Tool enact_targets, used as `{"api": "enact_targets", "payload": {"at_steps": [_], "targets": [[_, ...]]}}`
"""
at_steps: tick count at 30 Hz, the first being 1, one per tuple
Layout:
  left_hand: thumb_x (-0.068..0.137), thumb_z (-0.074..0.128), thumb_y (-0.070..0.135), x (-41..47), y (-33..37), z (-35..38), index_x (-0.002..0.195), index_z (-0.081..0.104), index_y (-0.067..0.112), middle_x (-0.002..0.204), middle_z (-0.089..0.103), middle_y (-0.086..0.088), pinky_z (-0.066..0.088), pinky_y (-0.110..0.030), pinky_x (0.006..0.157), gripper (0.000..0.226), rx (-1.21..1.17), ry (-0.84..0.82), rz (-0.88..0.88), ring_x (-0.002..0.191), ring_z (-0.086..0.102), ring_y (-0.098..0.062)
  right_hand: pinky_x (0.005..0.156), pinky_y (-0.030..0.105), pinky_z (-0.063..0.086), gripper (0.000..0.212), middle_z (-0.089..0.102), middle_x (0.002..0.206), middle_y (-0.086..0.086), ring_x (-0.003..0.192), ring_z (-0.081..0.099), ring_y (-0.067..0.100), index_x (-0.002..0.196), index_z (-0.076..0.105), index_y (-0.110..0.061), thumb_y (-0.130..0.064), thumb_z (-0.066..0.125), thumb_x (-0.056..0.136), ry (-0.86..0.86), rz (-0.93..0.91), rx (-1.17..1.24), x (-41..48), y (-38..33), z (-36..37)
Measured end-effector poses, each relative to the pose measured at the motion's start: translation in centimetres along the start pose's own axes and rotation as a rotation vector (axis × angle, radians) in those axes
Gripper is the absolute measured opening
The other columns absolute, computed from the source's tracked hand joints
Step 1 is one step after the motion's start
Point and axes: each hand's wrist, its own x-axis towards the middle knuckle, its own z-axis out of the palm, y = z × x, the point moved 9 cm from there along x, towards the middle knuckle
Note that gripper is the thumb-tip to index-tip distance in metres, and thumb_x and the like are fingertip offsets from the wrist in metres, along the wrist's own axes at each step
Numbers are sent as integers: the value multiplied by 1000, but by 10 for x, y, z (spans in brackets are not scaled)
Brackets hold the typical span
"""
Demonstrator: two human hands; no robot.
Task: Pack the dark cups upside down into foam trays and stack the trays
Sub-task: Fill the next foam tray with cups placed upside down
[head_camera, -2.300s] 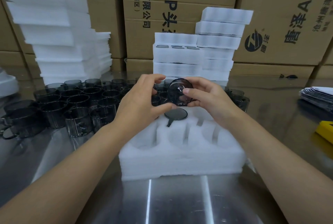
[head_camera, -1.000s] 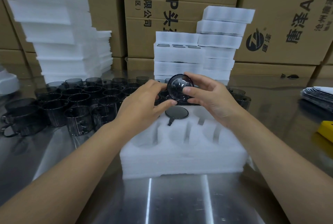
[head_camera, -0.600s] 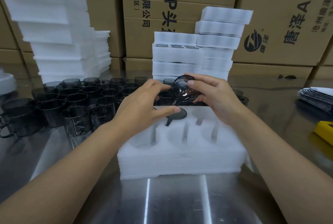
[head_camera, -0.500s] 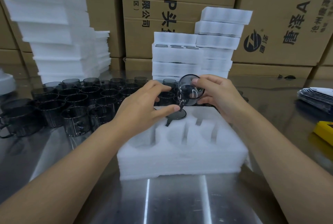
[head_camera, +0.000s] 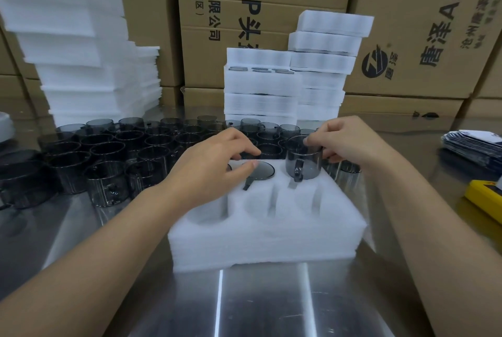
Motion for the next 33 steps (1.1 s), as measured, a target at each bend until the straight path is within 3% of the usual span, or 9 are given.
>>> {"api": "enact_targets", "payload": {"at_steps": [7,12,15,20,23,26,28,30,33], "targets": [[94,51,29,-1,8,2,106,68,32,108,55,23,39,-19,66,21,-10,-11,65,82,54,9,57,21,43,20,60,51,-13,42,54,-3,67,65,-13,-27,76,76,61,-45,-55,-3,-6,1],[96,51,23,-3,10,1,108,68,30,109,56,21,32,-12,62,22,10,-11,75,73,51,16,56,23,45,26,65,58,-5,46,60,1,63,58,-14,-28,73,78,43,-30,-159,-6,-9,0],[95,51,23,-3,10,2,109,67,30,110,55,22,34,-11,64,22,15,-23,69,78,53,11,51,21,40,20,70,64,-5,54,65,5,62,65,-18,-29,73,78,61,-60,-260,-8,-16,-2],[96,50,26,-2,10,3,112,65,33,111,54,24,35,-13,64,23,46,-47,66,77,53,11,60,23,50,13,70,62,-5,43,60,4,68,77,-26,-30,73,80,-6,-42,-240,-9,-12,10],[96,50,26,-3,12,3,115,64,33,112,54,23,41,-18,67,25,44,-59,64,81,55,5,52,18,44,10,71,64,-6,42,57,1,71,77,-29,-29,74,80,-29,-33,-241,-7,-9,11],[96,48,26,-3,15,3,121,60,36,116,54,24,45,-21,70,29,75,-92,70,82,53,7,48,19,41,8,63,52,-17,54,56,2,75,77,-33,-28,73,80,6,-94,-367,-7,-16,9],[97,46,28,-3,17,4,127,56,38,115,52,29,39,-15,68,33,88,-127,77,81,50,15,58,25,48,9,70,68,-13,71,62,12,80,79,-29,-24,71,82,26,-138,-477,-7,-22,11],[98,43,30,-4,20,7,135,48,41,118,47,34,37,-13,74,38,78,-189,75,87,45,21,61,26,47,10,73,83,-4,81,63,19,81,79,-25,-24,70,83,13,-149,-594,-7,-22,15],[99,41,35,-7,28,17,144,33,41,138,34,33,28,-15,101,47,52,-294,99,119,31,19,55,24,42,9,71,83,0,80,61,20,81,79,-22,-24,70,82,-12,-148,-681,-6,-19,21]]}}
